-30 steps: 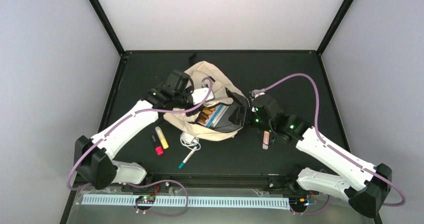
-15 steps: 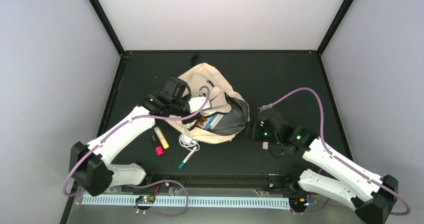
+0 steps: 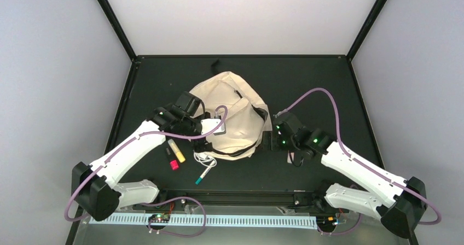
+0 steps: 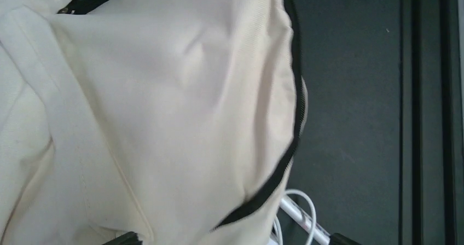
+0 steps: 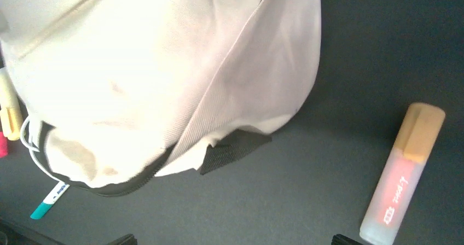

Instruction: Pack the student bag

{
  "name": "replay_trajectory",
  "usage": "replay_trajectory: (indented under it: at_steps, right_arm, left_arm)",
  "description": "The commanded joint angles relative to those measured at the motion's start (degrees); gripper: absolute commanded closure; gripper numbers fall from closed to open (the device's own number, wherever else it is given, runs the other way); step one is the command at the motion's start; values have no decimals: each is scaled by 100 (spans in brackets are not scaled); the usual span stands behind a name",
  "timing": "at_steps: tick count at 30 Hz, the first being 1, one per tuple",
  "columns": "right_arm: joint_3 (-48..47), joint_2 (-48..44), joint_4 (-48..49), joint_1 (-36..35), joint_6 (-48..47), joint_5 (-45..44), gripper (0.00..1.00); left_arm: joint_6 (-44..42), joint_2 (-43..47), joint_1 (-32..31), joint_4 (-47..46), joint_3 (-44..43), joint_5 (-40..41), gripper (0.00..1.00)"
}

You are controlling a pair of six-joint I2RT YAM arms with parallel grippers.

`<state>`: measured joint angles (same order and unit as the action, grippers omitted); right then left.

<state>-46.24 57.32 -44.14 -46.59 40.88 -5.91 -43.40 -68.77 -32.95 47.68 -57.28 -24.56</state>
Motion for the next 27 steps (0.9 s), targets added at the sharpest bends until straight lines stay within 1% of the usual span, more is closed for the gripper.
replay_trajectory:
  at_steps: [1,2,4,7,10,13,16,17,18,19,20,21,23,27]
  right_arm:
    - [-206,208,335,196,-607,206,6]
    - [-231,264,381,266,-701,322,6]
    - [-288,371,437,366,-887,451,6]
    - [-366,473,506,482,-1131,634,6]
    - [-360,471,648,698,-1309,997,6]
    - [-298,420,878,914,-1424,1404,6]
    - [-159,441,1243,1126,-1516,1910,6]
    - [-72,457,1410,1251,-1514,2173,7]
    - [14,480,1588,1392,-1497,2466,10]
    - [93,516,1744,1573,-1464,2670,20]
    - [101,605,1813,1659,-1464,2710,28]
    - [47,695,1796,1705,-1492,2555,33]
    - [-185,951,1554,1731,-1573,2099,35]
    - [-822,1570,1255,1732,-1820,1532,35]
  left_arm:
    - [-257,296,49,701,-87,-122,4]
    - [-226,358,48,668,-83,-77,2]
    - [-138,395,66,596,-128,-11,1]
    - [51,140,126,604,-470,-5,1]
    - [291,-384,231,637,-1139,108,1]
    - [473,-1193,370,600,-1816,305,1]
    - [798,-2044,479,562,-2575,198,1]
    - [942,-2372,489,604,-2852,127,1]
    - [1174,-2685,483,668,-3187,27,1]
    - [1315,-2973,483,733,-3501,-72,1]
    - [1419,-3222,489,752,-3734,-176,1]
    - [1507,-3418,483,730,-3919,-238,1]
    - [1602,-3684,484,509,-4057,-213,1]
    - [1541,-3897,479,-217,-4069,160,2]
